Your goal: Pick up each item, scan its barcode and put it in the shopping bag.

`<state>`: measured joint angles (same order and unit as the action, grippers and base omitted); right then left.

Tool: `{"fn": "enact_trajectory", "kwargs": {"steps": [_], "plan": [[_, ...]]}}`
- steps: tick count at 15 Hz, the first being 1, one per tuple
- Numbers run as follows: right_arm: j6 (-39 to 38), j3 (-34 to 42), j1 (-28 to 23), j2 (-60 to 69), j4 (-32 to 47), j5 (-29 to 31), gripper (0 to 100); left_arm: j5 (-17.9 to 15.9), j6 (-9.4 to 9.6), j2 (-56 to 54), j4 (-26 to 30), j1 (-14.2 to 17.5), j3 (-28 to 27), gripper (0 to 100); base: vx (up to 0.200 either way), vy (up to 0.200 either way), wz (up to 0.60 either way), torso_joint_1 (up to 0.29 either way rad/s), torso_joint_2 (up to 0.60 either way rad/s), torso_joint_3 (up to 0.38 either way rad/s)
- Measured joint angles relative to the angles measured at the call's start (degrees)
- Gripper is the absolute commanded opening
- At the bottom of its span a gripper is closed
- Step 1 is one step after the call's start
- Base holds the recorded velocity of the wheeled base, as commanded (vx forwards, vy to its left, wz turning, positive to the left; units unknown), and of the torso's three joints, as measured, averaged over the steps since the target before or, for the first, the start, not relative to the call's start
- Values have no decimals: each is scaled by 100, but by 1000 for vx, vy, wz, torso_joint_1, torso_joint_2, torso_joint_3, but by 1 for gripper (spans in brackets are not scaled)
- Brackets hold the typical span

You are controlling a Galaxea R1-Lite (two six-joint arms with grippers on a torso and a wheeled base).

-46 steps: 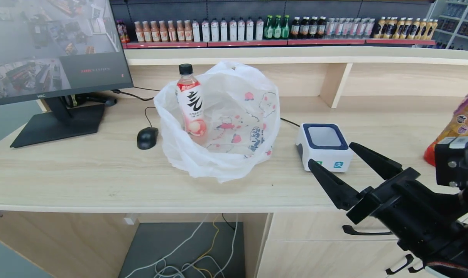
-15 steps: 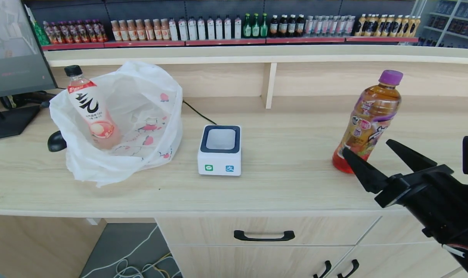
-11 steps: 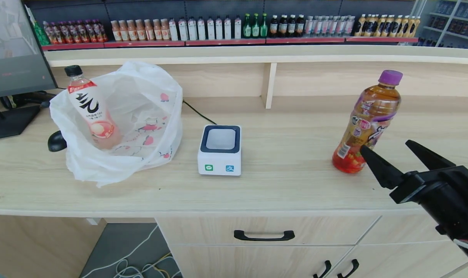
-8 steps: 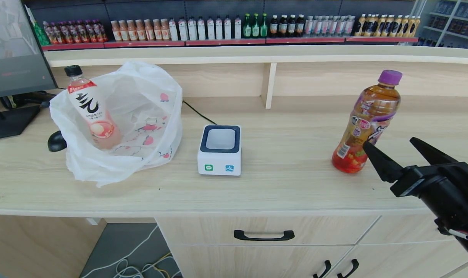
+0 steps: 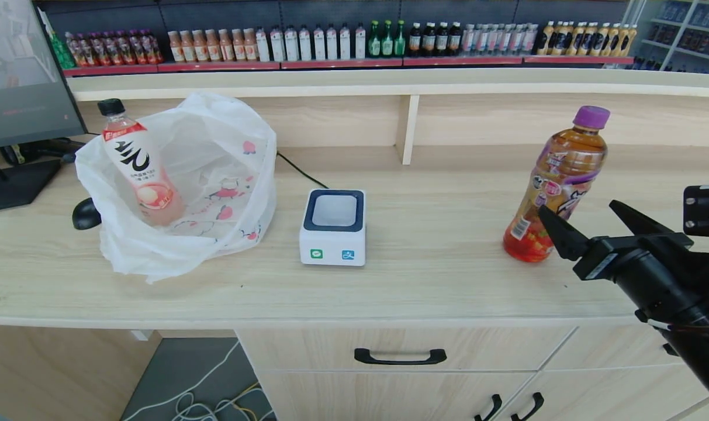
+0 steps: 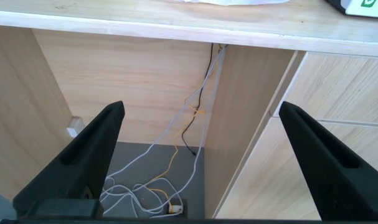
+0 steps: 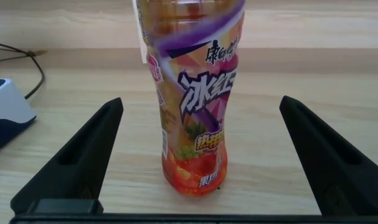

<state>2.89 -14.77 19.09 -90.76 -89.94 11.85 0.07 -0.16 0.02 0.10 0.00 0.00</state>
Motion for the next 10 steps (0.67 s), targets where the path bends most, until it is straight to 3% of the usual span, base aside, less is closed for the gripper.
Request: {"fn": "enact_trajectory", "kwargs": {"steps": [10], "plan": [[6, -507, -84, -533, 2, -46, 100, 0, 2, 0, 0, 0, 0, 100, 0, 0, 0, 0, 0, 0]]}}
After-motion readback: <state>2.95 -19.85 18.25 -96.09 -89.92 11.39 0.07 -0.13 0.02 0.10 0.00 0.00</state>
